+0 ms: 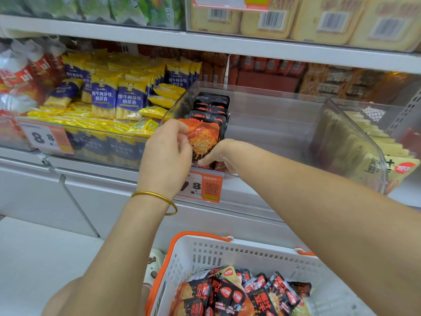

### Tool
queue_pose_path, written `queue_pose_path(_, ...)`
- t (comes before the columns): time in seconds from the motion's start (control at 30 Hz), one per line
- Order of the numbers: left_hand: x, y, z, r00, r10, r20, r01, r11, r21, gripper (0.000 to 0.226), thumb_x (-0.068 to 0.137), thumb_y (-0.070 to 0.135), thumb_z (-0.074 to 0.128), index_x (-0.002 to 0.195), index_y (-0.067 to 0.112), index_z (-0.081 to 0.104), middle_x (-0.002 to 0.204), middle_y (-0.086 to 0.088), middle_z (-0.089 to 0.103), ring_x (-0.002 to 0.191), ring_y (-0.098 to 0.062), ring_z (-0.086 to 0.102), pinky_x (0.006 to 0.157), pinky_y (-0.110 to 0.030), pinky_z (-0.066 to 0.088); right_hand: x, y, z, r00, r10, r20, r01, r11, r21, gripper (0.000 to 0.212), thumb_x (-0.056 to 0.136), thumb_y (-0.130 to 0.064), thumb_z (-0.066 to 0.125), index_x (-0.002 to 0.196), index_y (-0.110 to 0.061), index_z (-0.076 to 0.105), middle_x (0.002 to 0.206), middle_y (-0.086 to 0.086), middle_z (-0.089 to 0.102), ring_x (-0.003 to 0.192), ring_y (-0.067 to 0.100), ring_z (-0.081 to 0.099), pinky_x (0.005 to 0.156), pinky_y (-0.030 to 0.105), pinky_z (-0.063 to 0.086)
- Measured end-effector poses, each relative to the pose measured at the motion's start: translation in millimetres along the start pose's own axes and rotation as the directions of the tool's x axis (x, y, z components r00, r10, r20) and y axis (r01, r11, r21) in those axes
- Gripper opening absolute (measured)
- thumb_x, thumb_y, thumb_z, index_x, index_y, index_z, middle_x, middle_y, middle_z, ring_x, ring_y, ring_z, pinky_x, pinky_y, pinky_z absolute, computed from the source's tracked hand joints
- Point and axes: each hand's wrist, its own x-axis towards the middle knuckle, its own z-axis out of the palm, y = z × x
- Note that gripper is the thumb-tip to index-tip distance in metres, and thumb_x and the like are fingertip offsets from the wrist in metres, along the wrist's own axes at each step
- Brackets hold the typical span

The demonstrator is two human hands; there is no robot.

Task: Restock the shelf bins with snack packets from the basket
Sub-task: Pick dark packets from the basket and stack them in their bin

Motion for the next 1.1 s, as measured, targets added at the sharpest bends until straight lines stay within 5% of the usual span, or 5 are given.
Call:
queue_pose_path(0.17, -2.0, 1.9, -2.3, 0.999, -0.016, -0.032, 0.012, 0.995, -0.102, 0.018, 0.093, 0.007, 0.047, 0.101, 0.020, 0.055, 0.096, -0.001, 0.062, 0.089, -0.021, 0.064, 0.076, -0.044, 0.055, -3.9, 0.6, 0.0, 1.000, 0.006, -0.004, -0.006, 0.998, 0.055, 0.044, 0.096, -0.006, 0.048, 0.137, 0.005, 0.038, 0.146, 0.020, 0.038, 0.136, 0.031, 0.037, 0.109, 0.037, 0.030)
queue_pose_path(0.5, -3.9, 8.6, -11.8, 0.990, -0.049, -0.133, 0.021, 0.978, -0.207, 0.028, 0.087, -0.005, 0.040, 0.097, 0.018, 0.051, 0.086, 0.005, 0.055, 0.074, -0.007, 0.063, 0.072, -0.036, 0.056, -3.5, 3.1, -2.4, 0.997, 0.054, -0.053, -0.039, 0.968, 0.246, 0.045, 0.093, -0.002, 0.053, 0.136, 0.005, 0.040, 0.143, 0.020, 0.043, 0.133, 0.031, 0.042, 0.107, 0.035, 0.034)
queue_pose_path(0.73, -3.5, 4.5, -10.4, 0.991, -0.002, -0.133, -0.022, 0.984, -0.179, 0.028, 0.086, -0.005, 0.042, 0.098, 0.019, 0.052, 0.093, 0.000, 0.057, 0.086, -0.020, 0.063, 0.074, -0.040, 0.056, -5.0, 1.5, -10.1, 0.982, 0.093, -0.163, -0.042, 0.956, 0.291, 0.044, 0.080, -0.007, 0.073, 0.118, -0.003, 0.051, 0.103, 0.012, 0.057, 0.085, 0.022, 0.063, 0.076, 0.034, 0.057)
queue_pose_path(0.9, 15.7, 7.6, -10.1, 0.975, 0.223, 0.015, -0.222, 0.955, 0.195, 0.030, 0.092, 0.007, 0.052, 0.122, 0.010, 0.056, 0.115, -0.005, 0.054, 0.099, -0.024, 0.058, 0.088, -0.038, 0.048, -9.1, 9.5, -17.5, 0.985, 0.029, -0.172, 0.036, 0.931, 0.364, 0.036, 0.079, 0.002, 0.071, 0.097, -0.005, 0.042, 0.100, 0.014, 0.048, 0.088, 0.027, 0.066, 0.082, 0.039, 0.057)
queue_pose_path(1.1, 46.1, 24.4, 8.1, 0.916, 0.211, 0.342, -0.383, 0.717, 0.582, 0.033, 0.089, 0.013, 0.061, 0.119, 0.015, 0.048, 0.118, -0.007, 0.048, 0.113, -0.027, 0.042, 0.078, -0.036, 0.043, -2.2, 16.1, -14.3, 0.991, 0.042, -0.131, 0.001, 0.950, 0.312, 0.050, 0.078, 0.002, 0.072, 0.123, 0.000, 0.049, 0.116, 0.017, 0.053, 0.084, 0.027, 0.066, 0.082, 0.040, 0.057)
